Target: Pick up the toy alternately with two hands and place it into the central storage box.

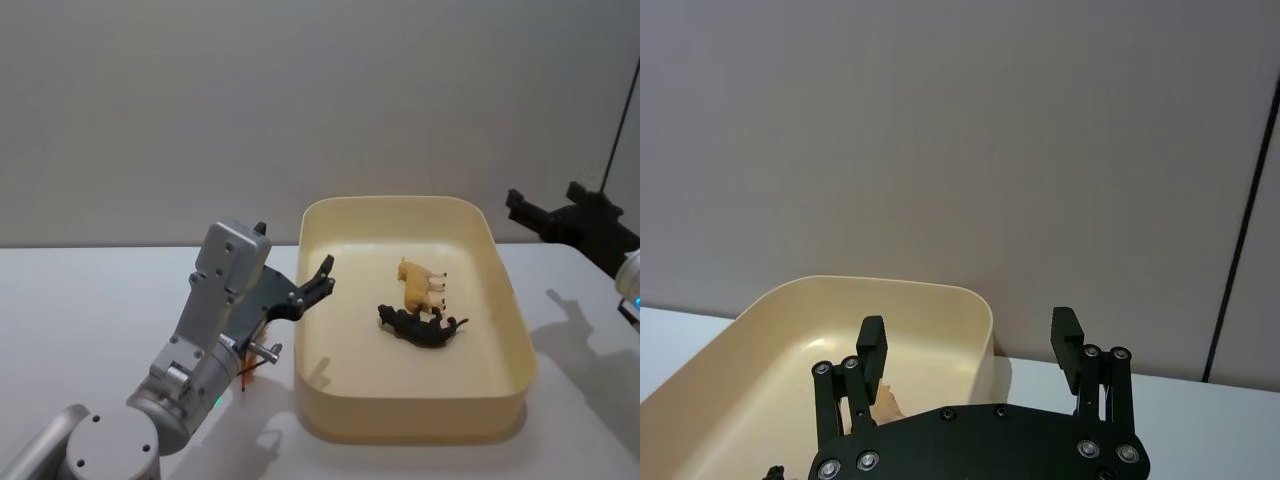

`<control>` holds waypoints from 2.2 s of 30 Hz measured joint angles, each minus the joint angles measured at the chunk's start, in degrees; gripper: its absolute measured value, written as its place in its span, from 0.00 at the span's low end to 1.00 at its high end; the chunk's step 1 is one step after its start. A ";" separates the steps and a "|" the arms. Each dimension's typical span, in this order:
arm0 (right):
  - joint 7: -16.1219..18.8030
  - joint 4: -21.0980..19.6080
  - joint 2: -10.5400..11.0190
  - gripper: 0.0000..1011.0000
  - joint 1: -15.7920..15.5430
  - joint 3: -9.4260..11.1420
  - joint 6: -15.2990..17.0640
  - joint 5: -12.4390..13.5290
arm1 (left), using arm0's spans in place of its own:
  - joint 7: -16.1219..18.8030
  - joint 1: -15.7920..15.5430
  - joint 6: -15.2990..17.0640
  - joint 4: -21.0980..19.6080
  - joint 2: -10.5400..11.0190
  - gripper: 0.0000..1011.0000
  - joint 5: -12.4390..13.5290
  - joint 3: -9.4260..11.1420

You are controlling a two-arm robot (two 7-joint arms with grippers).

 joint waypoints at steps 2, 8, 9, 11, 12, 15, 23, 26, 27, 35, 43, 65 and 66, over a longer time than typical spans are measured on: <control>-0.27 -0.46 0.20 0.99 -0.34 0.20 -0.03 0.27 | 0.40 0.29 0.38 -0.38 0.25 0.99 -0.06 -0.09; -1.13 -1.77 0.78 0.99 -1.30 0.77 -0.15 1.01 | 2.80 1.91 2.77 -2.35 1.58 0.99 -1.09 -0.62; -1.20 -1.88 0.83 0.99 -1.38 0.82 -0.16 1.08 | 3.14 2.05 3.18 -2.53 1.71 0.99 -1.27 -0.68; -1.43 -2.22 0.99 0.99 -1.64 0.98 -0.19 1.26 | 4.12 2.88 4.41 -3.53 2.45 0.99 -1.87 -1.00; -1.49 -2.31 1.05 0.99 -1.72 1.02 -0.20 1.33 | 4.46 3.17 4.86 -3.84 2.67 0.99 -2.11 -1.09; -1.72 -2.66 1.19 0.99 -1.98 1.18 -0.22 1.53 | 5.97 4.33 7.03 -5.12 3.77 0.99 -3.26 -1.57; -2.05 -3.22 1.46 0.99 -2.41 1.44 -0.26 1.89 | 7.48 6.88 12.85 -7.48 6.50 0.99 -6.25 -2.82; -2.10 -3.33 1.50 0.99 -2.48 1.47 -0.27 1.96 | 7.03 7.34 14.89 -7.73 7.27 0.99 -6.92 -3.21; -2.13 -3.39 1.54 0.99 -2.52 1.51 -0.28 1.98 | 6.78 7.37 15.34 -7.73 7.38 0.99 -7.06 -3.27; -2.27 -3.61 1.63 0.99 -2.68 1.60 -0.31 2.08 | 2.60 6.74 19.07 -5.76 8.06 0.99 -7.70 -3.98; -2.33 -3.70 1.66 0.99 -2.74 1.64 -0.31 2.14 | -1.37 4.92 19.82 -2.30 7.50 0.99 -7.61 -4.40; -2.41 -3.81 1.72 0.99 -2.83 1.68 -0.30 2.20 | -7.95 0.78 18.69 5.78 4.71 0.99 -7.75 -4.73; -2.41 -3.82 1.72 0.99 -2.83 1.68 -0.30 2.20 | -8.17 0.52 18.69 6.25 4.51 0.99 -7.76 -4.76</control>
